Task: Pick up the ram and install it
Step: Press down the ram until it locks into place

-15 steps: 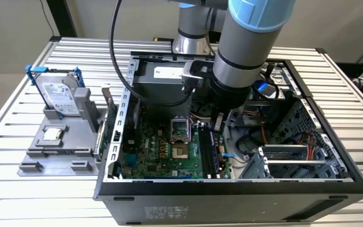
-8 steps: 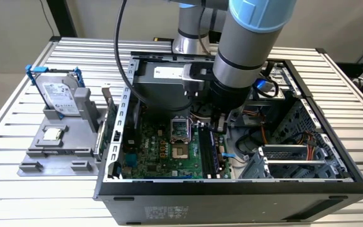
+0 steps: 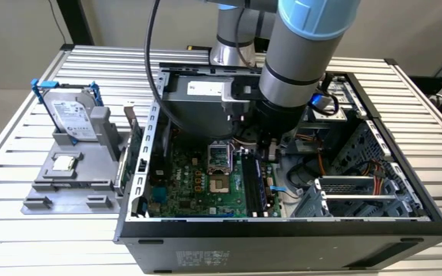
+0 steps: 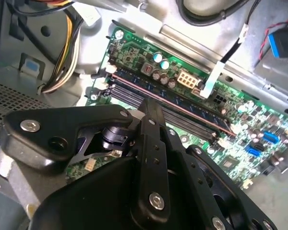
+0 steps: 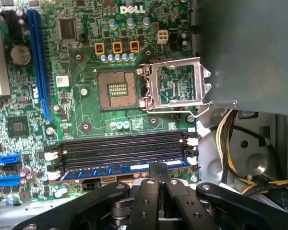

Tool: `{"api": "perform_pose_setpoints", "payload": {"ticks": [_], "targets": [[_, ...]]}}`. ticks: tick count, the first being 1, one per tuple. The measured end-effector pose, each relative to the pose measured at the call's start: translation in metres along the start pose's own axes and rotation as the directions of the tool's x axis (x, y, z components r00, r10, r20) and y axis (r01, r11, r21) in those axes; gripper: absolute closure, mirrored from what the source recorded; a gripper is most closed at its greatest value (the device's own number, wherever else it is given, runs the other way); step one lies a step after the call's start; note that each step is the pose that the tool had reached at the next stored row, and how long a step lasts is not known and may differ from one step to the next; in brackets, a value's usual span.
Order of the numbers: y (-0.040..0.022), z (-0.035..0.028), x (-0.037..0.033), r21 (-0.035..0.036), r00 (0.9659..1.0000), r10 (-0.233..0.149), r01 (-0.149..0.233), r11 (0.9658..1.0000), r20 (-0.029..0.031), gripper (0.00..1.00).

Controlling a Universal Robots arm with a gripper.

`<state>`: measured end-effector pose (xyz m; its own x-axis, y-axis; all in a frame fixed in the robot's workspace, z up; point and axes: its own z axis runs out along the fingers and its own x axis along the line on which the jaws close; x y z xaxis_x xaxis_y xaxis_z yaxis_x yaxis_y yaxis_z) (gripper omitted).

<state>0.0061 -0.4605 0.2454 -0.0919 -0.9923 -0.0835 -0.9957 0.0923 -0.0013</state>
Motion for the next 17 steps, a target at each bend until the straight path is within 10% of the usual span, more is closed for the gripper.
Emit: {"api": "perform_pose_setpoints", "payload": {"ticks": [17], "targets": [[-0.004, 0.0006, 0.0077, -0.0021, 0.9957, -0.092, 0.093, 0.9957, 0.0012, 1.0]]}}
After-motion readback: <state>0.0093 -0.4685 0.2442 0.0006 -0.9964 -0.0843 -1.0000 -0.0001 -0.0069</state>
